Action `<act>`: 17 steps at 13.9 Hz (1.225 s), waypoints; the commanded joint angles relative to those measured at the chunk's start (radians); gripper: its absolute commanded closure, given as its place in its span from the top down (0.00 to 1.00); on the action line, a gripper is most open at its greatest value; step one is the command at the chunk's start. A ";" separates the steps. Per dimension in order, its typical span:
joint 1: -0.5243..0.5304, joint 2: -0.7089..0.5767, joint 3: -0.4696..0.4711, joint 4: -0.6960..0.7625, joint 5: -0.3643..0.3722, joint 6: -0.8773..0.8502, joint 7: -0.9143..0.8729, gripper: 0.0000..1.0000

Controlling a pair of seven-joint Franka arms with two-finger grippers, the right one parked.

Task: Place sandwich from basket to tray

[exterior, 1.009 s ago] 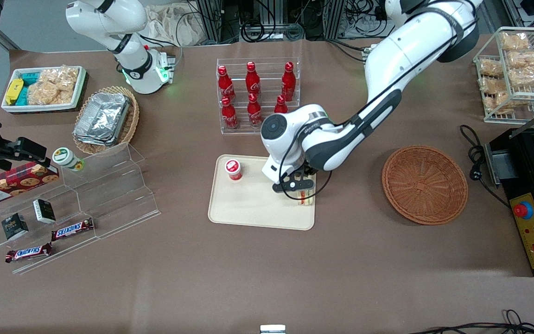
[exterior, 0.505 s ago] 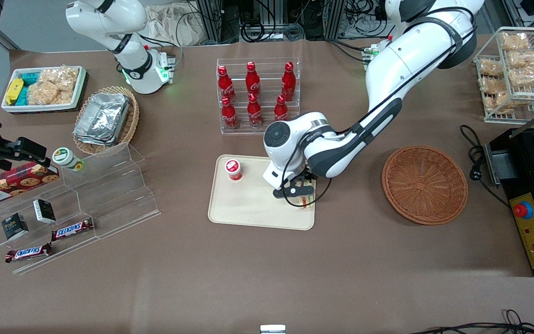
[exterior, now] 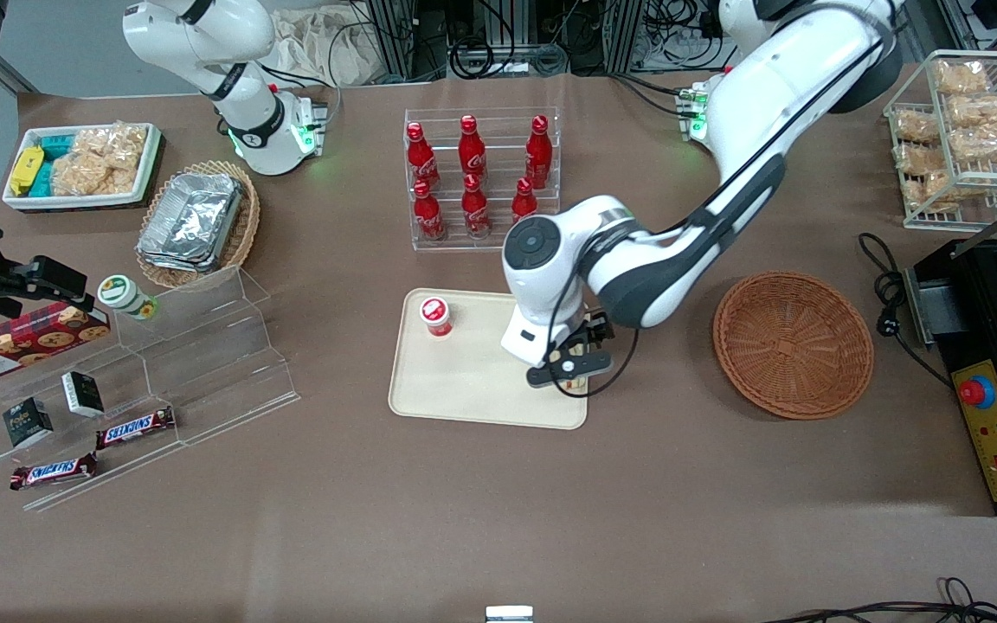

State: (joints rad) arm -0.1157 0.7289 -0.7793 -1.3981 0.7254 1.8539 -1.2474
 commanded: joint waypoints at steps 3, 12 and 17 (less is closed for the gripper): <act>0.151 -0.265 -0.005 -0.029 -0.193 -0.105 0.000 1.00; 0.396 -0.457 0.058 -0.027 -0.434 -0.281 0.463 1.00; 0.245 -0.601 0.472 -0.071 -0.633 -0.303 0.843 1.00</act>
State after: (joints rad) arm 0.2001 0.2131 -0.4453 -1.4060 0.1490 1.5593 -0.5165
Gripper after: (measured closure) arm 0.000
